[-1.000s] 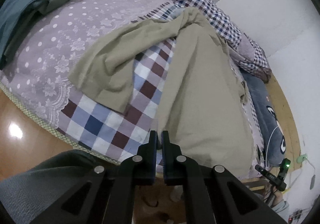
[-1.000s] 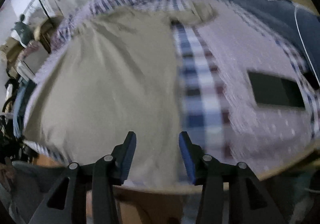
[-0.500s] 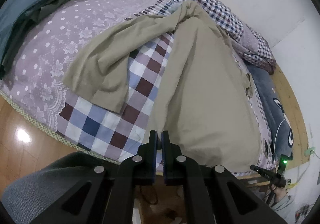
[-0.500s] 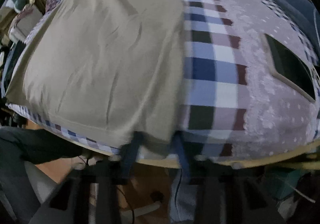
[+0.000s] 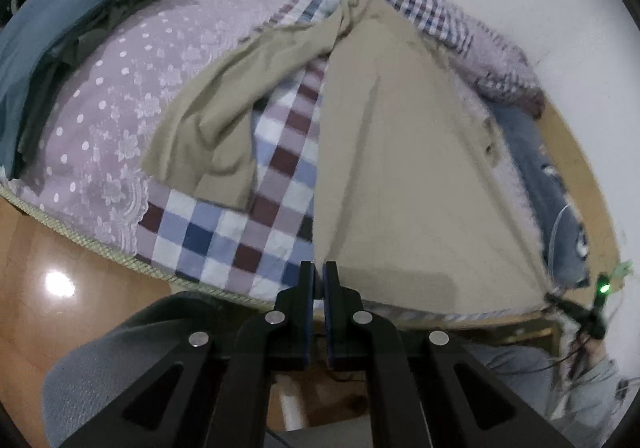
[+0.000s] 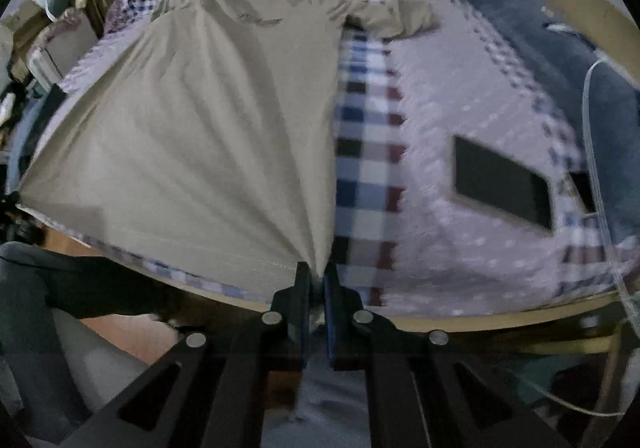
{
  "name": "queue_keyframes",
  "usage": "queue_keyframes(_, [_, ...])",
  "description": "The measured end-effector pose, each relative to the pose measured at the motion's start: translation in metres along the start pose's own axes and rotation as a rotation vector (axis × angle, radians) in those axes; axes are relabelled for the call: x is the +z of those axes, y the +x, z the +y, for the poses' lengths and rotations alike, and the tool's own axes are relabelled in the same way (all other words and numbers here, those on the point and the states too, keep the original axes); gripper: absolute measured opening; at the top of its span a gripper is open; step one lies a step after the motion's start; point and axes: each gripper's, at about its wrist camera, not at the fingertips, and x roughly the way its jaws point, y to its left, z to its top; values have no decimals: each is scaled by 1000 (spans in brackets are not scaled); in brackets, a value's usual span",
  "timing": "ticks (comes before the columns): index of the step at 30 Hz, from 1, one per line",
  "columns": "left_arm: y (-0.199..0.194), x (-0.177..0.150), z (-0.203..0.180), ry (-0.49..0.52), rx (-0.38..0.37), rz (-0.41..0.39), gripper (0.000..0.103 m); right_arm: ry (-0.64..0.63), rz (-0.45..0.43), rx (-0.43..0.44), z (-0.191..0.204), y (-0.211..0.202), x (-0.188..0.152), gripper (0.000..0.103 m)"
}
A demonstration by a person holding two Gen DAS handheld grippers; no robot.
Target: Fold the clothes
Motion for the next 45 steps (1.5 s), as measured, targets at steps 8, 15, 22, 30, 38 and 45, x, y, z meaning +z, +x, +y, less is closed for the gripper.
queue_keyframes(8, [15, -2, 16, -48, 94, 79, 3, -20, 154, -37, -1, 47, -1, 5])
queue_keyframes(15, [13, -1, 33, -110, 113, 91, 4, -42, 238, -117, 6, 70, -6, 11])
queue_keyframes(22, [-15, 2, 52, -194, 24, 9, 7, 21, 167, -159, -14, 41, -7, 41])
queue_keyframes(30, [-44, 4, 35, -174, -64, -206, 74, 146, -97, -92, -7, 3, 4, 54])
queue_keyframes(38, [-49, 10, 18, -99, -6, -375, 82, 213, -385, 78, 41, -4, 8, 64])
queue_keyframes(45, [-16, 23, -16, -44, -108, -371, 83, 224, -444, 136, 59, 4, 18, 73])
